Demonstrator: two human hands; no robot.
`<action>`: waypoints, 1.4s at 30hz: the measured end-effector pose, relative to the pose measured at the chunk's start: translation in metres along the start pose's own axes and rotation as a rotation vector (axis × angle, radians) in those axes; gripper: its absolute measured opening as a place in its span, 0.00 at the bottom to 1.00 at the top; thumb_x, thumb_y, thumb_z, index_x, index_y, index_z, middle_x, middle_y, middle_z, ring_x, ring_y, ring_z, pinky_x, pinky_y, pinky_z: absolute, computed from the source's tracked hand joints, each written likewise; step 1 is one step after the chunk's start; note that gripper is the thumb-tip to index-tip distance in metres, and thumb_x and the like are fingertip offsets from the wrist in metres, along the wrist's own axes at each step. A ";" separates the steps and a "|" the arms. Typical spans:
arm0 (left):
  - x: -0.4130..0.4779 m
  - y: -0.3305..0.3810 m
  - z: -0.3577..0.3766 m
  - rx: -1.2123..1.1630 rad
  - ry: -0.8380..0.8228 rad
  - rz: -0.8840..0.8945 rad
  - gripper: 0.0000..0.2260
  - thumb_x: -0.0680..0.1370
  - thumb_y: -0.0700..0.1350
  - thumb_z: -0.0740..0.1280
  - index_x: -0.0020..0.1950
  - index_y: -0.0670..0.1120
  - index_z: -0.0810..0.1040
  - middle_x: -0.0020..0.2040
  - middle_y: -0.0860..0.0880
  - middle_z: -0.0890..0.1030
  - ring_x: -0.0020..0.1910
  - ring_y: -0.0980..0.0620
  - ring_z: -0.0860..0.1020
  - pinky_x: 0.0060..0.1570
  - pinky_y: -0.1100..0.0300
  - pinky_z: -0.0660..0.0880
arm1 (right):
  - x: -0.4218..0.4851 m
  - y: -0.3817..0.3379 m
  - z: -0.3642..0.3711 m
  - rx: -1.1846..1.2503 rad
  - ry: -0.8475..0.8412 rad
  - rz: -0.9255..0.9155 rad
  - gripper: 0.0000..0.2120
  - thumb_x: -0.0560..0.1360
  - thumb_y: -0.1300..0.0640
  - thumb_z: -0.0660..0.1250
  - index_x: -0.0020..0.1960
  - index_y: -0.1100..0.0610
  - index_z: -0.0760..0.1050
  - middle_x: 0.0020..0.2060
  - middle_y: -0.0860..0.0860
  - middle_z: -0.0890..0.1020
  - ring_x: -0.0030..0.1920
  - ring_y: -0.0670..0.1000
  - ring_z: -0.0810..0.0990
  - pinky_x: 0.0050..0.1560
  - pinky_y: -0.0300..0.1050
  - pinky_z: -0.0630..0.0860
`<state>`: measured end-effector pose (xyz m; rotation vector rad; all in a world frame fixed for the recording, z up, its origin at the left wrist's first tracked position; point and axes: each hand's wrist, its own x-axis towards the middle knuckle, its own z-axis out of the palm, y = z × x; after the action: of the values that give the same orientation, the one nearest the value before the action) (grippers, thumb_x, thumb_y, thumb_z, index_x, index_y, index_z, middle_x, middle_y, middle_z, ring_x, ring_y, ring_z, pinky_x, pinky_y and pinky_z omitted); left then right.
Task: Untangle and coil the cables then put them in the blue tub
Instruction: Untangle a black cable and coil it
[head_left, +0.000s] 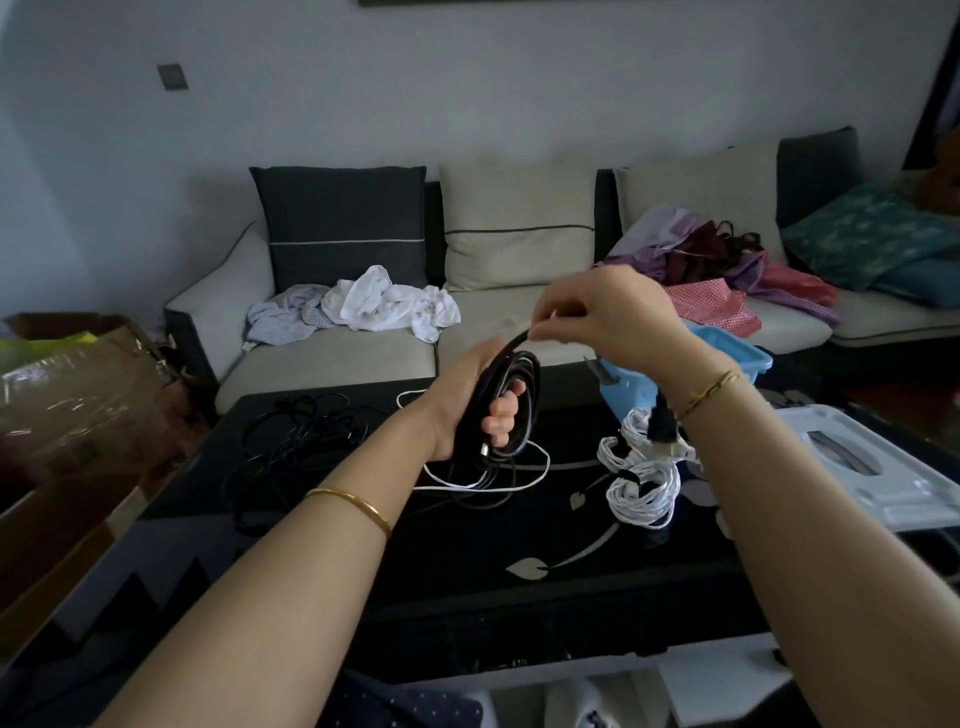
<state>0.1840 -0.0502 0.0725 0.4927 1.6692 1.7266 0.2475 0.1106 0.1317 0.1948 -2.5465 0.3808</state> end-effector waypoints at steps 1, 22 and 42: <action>-0.001 -0.001 -0.002 -0.048 -0.045 -0.003 0.26 0.78 0.65 0.53 0.39 0.43 0.70 0.21 0.51 0.64 0.18 0.55 0.61 0.23 0.64 0.64 | 0.002 0.010 0.005 0.135 0.022 -0.012 0.04 0.71 0.48 0.72 0.43 0.48 0.82 0.35 0.45 0.81 0.37 0.47 0.78 0.40 0.46 0.75; 0.054 -0.067 -0.014 -0.537 -0.383 0.036 0.18 0.77 0.57 0.54 0.41 0.43 0.70 0.17 0.55 0.65 0.13 0.60 0.63 0.17 0.67 0.61 | -0.033 0.065 0.133 1.359 -0.158 0.332 0.10 0.77 0.60 0.62 0.58 0.57 0.76 0.48 0.52 0.83 0.48 0.48 0.82 0.48 0.40 0.79; 0.086 -0.091 -0.014 -0.574 -0.054 -0.074 0.13 0.67 0.45 0.66 0.44 0.37 0.81 0.39 0.42 0.81 0.35 0.49 0.81 0.36 0.56 0.80 | -0.035 0.099 0.150 0.860 -0.305 0.436 0.02 0.74 0.67 0.62 0.43 0.62 0.72 0.28 0.55 0.74 0.27 0.52 0.73 0.34 0.49 0.75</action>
<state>0.1331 -0.0051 -0.0333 0.1998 1.0636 2.0041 0.1805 0.1604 -0.0309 -0.0005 -2.5269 1.7162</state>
